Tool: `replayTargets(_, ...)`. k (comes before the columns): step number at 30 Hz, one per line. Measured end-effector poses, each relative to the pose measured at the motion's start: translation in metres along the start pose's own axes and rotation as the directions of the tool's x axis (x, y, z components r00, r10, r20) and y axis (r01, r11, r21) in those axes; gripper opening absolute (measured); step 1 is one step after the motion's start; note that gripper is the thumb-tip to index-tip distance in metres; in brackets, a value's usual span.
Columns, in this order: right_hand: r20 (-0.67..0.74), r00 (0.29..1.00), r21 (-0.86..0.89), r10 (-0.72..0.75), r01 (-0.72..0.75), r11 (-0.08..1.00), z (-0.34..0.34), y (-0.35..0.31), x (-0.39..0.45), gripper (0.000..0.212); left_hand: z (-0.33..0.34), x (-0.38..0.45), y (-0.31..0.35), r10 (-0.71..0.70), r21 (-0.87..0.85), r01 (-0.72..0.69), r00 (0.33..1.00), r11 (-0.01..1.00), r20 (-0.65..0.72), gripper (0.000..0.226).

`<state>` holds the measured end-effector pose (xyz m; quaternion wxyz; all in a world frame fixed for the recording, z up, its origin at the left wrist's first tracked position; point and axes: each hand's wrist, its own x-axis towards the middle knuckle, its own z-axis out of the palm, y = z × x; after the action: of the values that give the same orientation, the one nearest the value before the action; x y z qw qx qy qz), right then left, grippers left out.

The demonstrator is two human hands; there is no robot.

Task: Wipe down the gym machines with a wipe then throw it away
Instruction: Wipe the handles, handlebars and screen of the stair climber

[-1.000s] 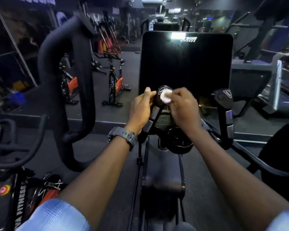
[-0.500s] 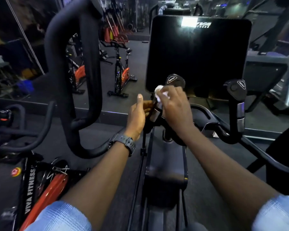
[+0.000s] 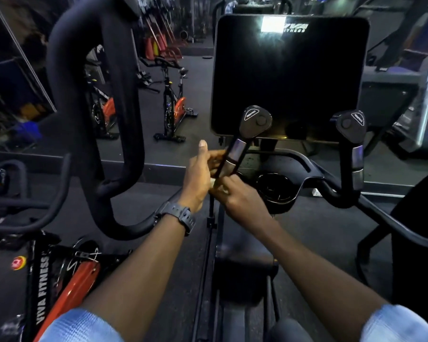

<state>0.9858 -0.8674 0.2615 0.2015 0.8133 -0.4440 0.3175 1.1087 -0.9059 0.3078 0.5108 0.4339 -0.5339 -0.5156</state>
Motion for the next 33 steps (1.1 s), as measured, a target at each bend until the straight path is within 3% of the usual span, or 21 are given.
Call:
replayTargets(1, 0.008, 1.0, 0.013, 0.018, -0.018, 1.0, 0.001, 0.001, -0.004, 0.023, -0.002, 0.0, -0.001, -0.001, -0.006, 0.001, 1.0, 1.0, 0.011, 0.065)
replayTargets(3, -0.109, 0.983, 0.047, 0.15, -0.146, 0.988, -0.005, 0.007, 0.002, 0.021, -0.004, 0.0, -0.003, 0.011, -0.009, -0.011, 1.0, 1.0, 0.029, 0.062)
replayTargets(5, -0.299, 0.88, 0.139, 0.369, -0.343, 0.929, -0.014, 0.018, 0.015, 0.022, -0.004, -0.001, -0.005, 0.02, -0.012, -0.02, 1.0, 1.0, 0.016, 0.056)
replayTargets(7, -0.368, 0.804, 0.234, 0.467, -0.406, 0.884, -0.014, 0.022, 0.023, 0.024, -0.003, -0.002, -0.01, 0.018, -0.016, -0.018, 1.0, 1.0, 0.002, 0.048)
replayTargets(10, -0.255, 0.889, 0.237, 0.381, -0.324, 0.916, 0.018, 0.001, 0.004, 0.018, -0.005, -0.004, -0.022, 0.003, -0.001, -0.003, 1.0, 1.0, 0.01, 0.036)
replayTargets(12, -0.178, 0.899, 0.294, 0.4, -0.339, 0.894, 0.04, -0.011, -0.021, 0.014, -0.005, -0.007, -0.032, 0.005, 0.034, -0.005, 1.0, 0.999, 0.008, 0.032)
replayTargets(13, -0.172, 0.856, 0.361, 0.488, -0.406, 0.84, 0.047, -0.015, -0.03, 0.015, -0.004, -0.009, -0.037, 0.011, 0.046, -0.012, 1.0, 0.999, 0.008, 0.031)
replayTargets(14, -0.184, 0.755, 0.446, 0.629, -0.506, 0.738, 0.052, -0.014, -0.035, 0.016, -0.005, -0.011, -0.042, 0.017, 0.058, -0.017, 1.0, 0.998, 0.004, 0.031)
replayTargets(16, -0.173, 0.419, 0.6, 0.891, -0.673, 0.433, 0.054, -0.005, -0.029, 0.018, -0.006, -0.012, -0.051, 0.036, 0.093, -0.034, 0.999, 0.995, -0.016, 0.028)
replayTargets(17, -0.137, 0.287, 0.651, 0.948, -0.695, 0.304, 0.054, 0.001, -0.021, 0.019, -0.006, -0.011, -0.054, 0.043, 0.114, -0.04, 0.999, 0.993, -0.028, 0.027)
replayTargets(18, -0.092, 0.245, 0.697, 0.965, -0.676, 0.238, 0.053, 0.005, -0.012, 0.019, -0.006, -0.011, -0.056, 0.05, 0.132, -0.044, 0.998, 0.99, -0.038, 0.026)
replayTargets(22, 0.074, 0.424, 0.756, 0.903, -0.614, 0.226, 0.064, -0.008, -0.005, 0.018, -0.004, -0.011, -0.057, 0.084, 0.188, -0.066, 0.993, 0.98, -0.086, 0.025)
replayTargets(24, 0.17, 0.456, 0.693, 0.874, -0.686, 0.223, 0.076, -0.012, -0.02, 0.021, -0.004, -0.01, -0.06, 0.078, 0.178, -0.061, 0.993, 0.982, -0.086, 0.026)
replayTargets(27, 0.184, 0.488, 0.63, 0.853, -0.725, 0.279, 0.086, 0.009, -0.017, 0.026, -0.005, -0.009, -0.062, 0.038, 0.155, -0.025, 0.996, 0.988, -0.079, 0.025)
replayTargets(31, 0.228, 0.593, 0.618, 0.772, -0.702, 0.355, 0.083, 0.011, -0.01, 0.028, -0.004, -0.01, -0.059, 0.01, 0.126, -0.002, 0.998, 0.992, -0.062, 0.037)
replayTargets(33, 0.265, 0.617, 0.677, 0.741, -0.667, 0.313, 0.079, 0.005, -0.021, 0.03, -0.004, -0.01, -0.057, 0.016, 0.102, -0.011, 0.999, 0.995, -0.052, 0.04)
